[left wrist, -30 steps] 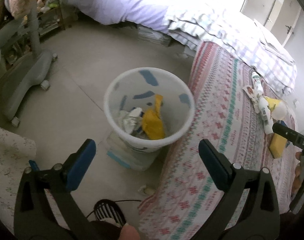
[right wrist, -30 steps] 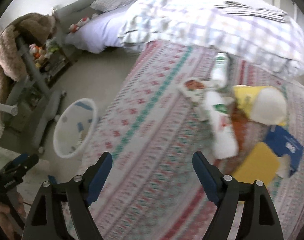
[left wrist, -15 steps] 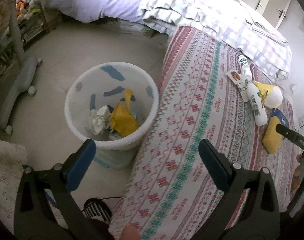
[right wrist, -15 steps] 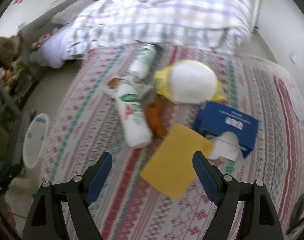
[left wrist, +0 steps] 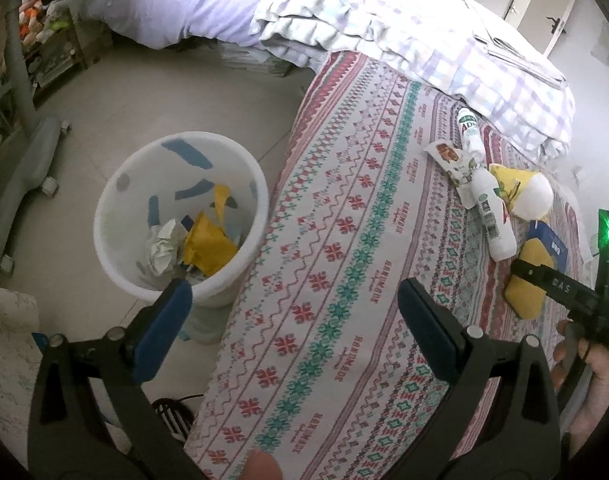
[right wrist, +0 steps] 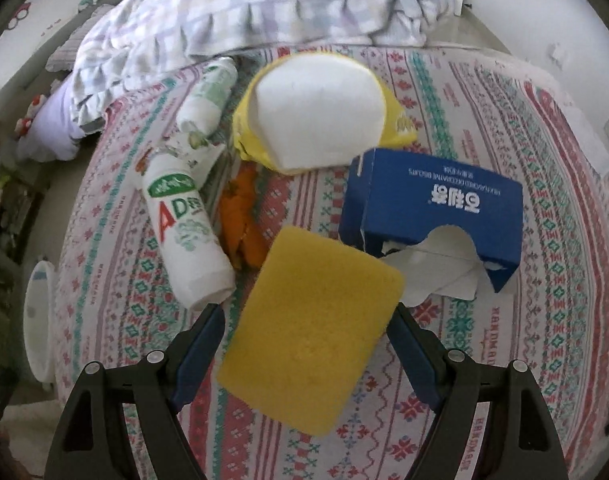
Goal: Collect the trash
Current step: 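Grasp the yellow sponge with the right tool, then grasp the white bottle with the left tool and lift it while the right tool holds the sponge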
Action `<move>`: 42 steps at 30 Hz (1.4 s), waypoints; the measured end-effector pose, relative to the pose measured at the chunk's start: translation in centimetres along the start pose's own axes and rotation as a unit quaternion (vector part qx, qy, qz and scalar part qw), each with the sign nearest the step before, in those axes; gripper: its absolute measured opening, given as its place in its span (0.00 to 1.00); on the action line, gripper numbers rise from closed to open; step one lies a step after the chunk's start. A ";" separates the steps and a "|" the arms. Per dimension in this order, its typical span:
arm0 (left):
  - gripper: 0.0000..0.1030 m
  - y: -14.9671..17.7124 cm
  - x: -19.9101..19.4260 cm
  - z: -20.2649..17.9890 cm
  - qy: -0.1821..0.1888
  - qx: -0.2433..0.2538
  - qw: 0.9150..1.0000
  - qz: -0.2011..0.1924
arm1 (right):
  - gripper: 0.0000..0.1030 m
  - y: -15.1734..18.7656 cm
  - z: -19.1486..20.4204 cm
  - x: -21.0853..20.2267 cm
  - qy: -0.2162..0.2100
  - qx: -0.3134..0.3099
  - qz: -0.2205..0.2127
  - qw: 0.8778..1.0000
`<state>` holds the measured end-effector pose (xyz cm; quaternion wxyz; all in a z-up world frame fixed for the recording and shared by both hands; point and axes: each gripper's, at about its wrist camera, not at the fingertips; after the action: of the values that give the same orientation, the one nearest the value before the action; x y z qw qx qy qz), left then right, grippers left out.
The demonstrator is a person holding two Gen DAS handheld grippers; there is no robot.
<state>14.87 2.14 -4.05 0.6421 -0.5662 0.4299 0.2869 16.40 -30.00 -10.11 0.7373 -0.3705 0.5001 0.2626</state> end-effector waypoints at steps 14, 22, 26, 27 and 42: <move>0.99 -1.8 1.4 -6.1 0.028 0.020 0.999 0.001 | 0.64 -1.3 -2.2 -6.5 -0.049 -0.031 -0.064 0.996; 0.99 -3.3 3.3 -11.8 0.038 0.036 0.999 0.004 | 0.64 -3.8 -6.0 -7.7 -0.062 0.002 -0.067 0.996; 0.99 -4.1 4.2 -13.9 0.052 0.037 0.998 -0.003 | 0.64 -4.9 -7.6 -7.8 -0.058 0.010 -0.073 0.996; 0.99 -4.2 4.4 -14.3 0.057 0.037 0.998 -0.009 | 0.64 -5.0 -7.9 -7.8 -0.058 0.012 -0.074 0.995; 0.60 -5.8 8.0 -18.8 0.097 0.027 0.993 -0.056 | 0.64 -7.1 -11.3 -7.5 -0.049 0.033 -0.082 0.995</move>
<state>19.30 -18.23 -8.11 0.6275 -0.5966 0.4658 0.1824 12.89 -43.44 -3.62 0.7919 -0.3720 0.4397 0.2028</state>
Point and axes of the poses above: each gripper's, at about its wrist camera, not at the fingertips, and x roughly the way its jaws point, z to its left, y to its underside, and after that the axes turned 12 degrees about x, right-handed
